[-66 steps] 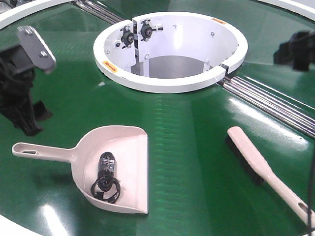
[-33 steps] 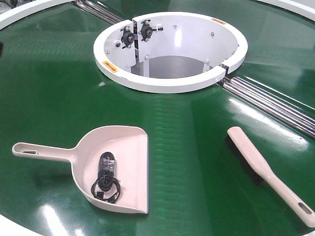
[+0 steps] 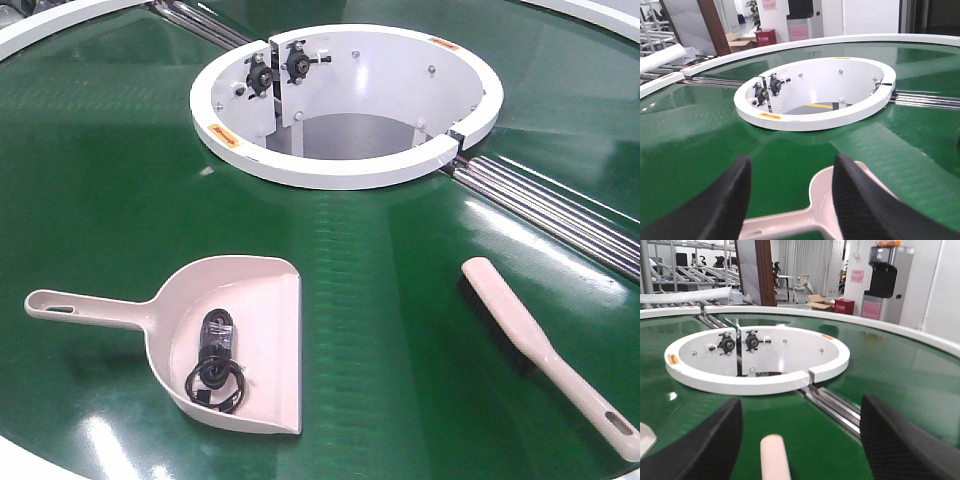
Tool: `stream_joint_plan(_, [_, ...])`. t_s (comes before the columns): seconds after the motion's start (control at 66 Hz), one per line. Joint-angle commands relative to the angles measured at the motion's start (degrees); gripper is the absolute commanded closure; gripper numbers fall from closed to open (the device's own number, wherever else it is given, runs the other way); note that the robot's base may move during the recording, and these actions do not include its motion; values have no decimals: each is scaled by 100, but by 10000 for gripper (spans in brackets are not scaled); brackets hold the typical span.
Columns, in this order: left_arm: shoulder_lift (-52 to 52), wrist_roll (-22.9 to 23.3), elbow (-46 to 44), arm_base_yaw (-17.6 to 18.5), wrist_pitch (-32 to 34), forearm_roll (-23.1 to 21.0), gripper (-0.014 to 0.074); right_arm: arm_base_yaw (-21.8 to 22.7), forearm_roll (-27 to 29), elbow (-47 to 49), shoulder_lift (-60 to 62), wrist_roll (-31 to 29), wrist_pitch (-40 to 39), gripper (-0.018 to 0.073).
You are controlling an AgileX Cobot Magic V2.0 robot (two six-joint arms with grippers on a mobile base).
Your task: Clean and inspect green conveyor with broom and dustpan
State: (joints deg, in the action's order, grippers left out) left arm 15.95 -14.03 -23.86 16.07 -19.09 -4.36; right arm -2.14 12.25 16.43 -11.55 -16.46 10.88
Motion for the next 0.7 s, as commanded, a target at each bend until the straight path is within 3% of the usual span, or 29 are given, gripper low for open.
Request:
stream_joint_plan(0.0, [-171,79,303,28,458,-38,255,1,252,-148,149,7,-410,99])
stream_joint_plan(0.212, [-65,79,891,28,729,-35,271,1,327,-239,144,-177,-262,192])
stream_joint_plan(0.288, [-65,79,897,28,769,-67,367,1,312,-239,144,-377,-226,331])
stream_joint_plan(0.394, [-65,79,897,28,809,-81,608,1,326,-239,144,-464,-218,577])
stream_joint_plan(0.682, [-65,79,897,28,1029,-81,604,1,531,-239,144,-378,-224,569])
